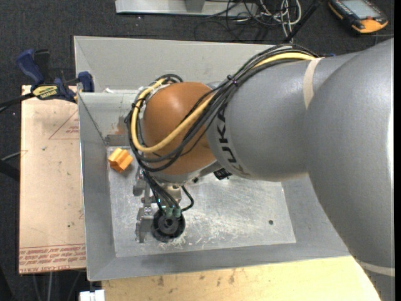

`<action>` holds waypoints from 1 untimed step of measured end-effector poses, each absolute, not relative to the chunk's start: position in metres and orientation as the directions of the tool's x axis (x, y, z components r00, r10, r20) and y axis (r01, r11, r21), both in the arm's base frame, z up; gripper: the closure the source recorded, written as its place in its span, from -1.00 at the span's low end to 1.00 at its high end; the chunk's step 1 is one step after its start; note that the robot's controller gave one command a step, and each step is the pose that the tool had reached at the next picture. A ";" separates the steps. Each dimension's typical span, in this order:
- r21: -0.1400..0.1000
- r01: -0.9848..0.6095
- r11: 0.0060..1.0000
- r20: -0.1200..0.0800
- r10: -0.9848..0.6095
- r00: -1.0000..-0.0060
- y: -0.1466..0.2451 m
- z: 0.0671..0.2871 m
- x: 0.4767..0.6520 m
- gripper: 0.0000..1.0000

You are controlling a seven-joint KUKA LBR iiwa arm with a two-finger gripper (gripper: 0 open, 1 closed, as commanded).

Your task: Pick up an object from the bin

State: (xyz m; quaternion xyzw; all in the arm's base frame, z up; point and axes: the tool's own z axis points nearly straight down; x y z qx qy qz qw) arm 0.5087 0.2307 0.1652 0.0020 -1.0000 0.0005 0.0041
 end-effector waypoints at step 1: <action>0.001 0.000 1.000 0.001 0.000 -1.000 0.230 0.169 0.511 -1.00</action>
Offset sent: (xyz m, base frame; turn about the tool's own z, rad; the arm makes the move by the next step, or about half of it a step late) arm 0.0306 -0.0391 -0.0938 -0.1278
